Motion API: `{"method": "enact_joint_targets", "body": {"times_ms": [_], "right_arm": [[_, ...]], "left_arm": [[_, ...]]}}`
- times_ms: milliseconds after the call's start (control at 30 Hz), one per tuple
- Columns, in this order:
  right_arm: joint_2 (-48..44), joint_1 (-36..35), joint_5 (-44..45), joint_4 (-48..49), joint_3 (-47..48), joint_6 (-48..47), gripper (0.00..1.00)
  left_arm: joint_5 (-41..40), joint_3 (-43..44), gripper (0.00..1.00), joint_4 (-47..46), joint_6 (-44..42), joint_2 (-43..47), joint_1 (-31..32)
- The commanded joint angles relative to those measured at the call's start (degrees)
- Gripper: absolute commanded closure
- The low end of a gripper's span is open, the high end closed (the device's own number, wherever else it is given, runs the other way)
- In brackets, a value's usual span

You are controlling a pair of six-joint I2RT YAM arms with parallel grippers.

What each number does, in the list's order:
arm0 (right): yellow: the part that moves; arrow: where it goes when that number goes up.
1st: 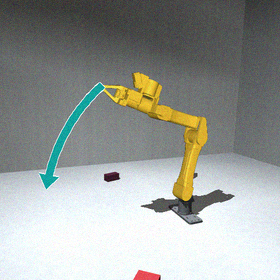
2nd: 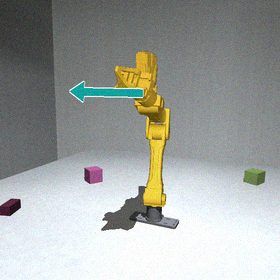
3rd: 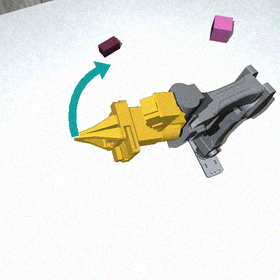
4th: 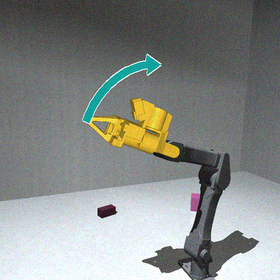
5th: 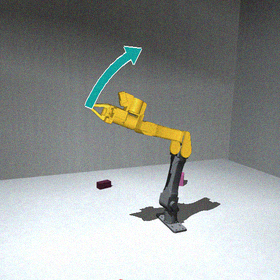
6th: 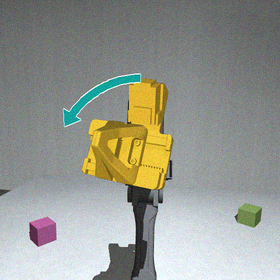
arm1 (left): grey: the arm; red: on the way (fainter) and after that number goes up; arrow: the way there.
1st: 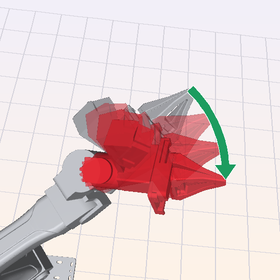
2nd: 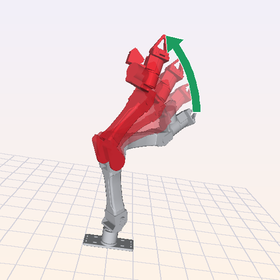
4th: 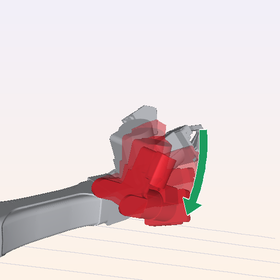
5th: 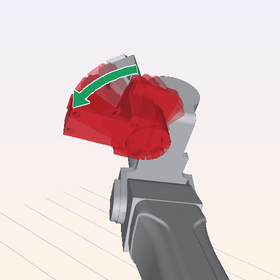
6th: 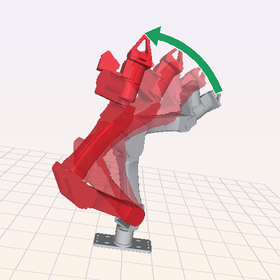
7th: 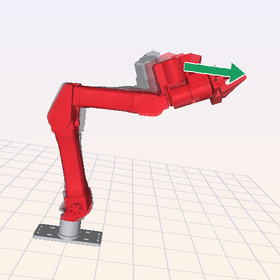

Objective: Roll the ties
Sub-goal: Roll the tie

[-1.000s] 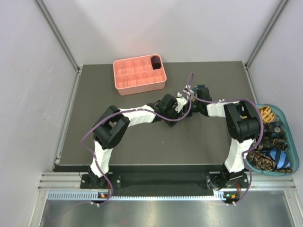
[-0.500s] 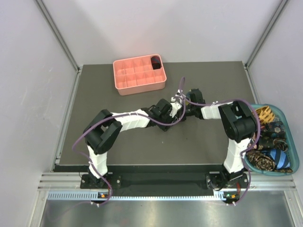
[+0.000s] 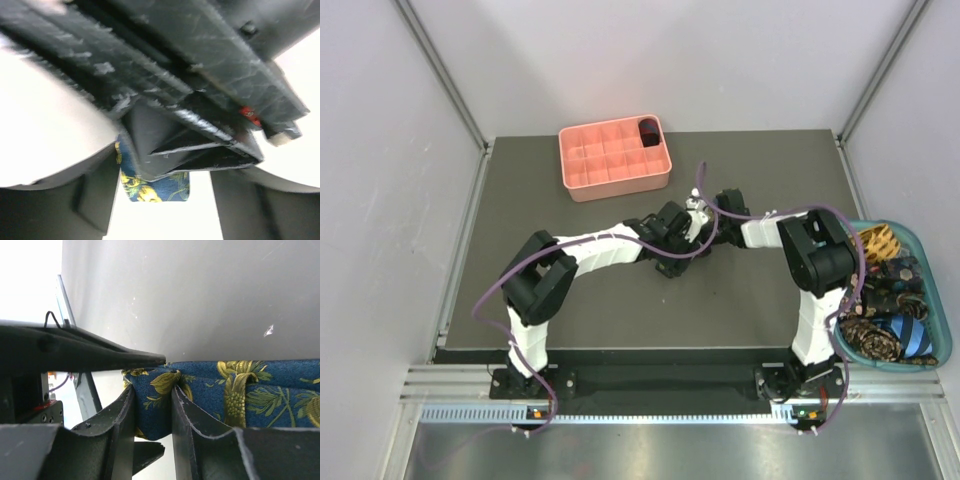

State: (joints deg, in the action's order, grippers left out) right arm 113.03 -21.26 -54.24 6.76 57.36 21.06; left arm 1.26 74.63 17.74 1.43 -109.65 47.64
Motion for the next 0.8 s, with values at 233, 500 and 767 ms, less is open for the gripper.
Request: {"method": "enact_joint_targets", "body": {"times_ms": [233,500,767], "right_arm": [[3.34,-0.19,8.71,-6.5,-1.82,-6.73,0.91],[0.35,0.16,10.03,-5.53,-4.98,-6.47,0.91],[-0.8,0.25,10.99,-4.74,-6.39,-6.03,0.88]], "left_arm": [[-1.78,-0.18,0.2,-1.39,0.5,-1.36,0.18],[-3.72,0.34,0.29,-0.07,1.29,-2.15,0.18],[-2.14,-0.45,0.55,0.02,0.42,-1.97,0.18]]}}
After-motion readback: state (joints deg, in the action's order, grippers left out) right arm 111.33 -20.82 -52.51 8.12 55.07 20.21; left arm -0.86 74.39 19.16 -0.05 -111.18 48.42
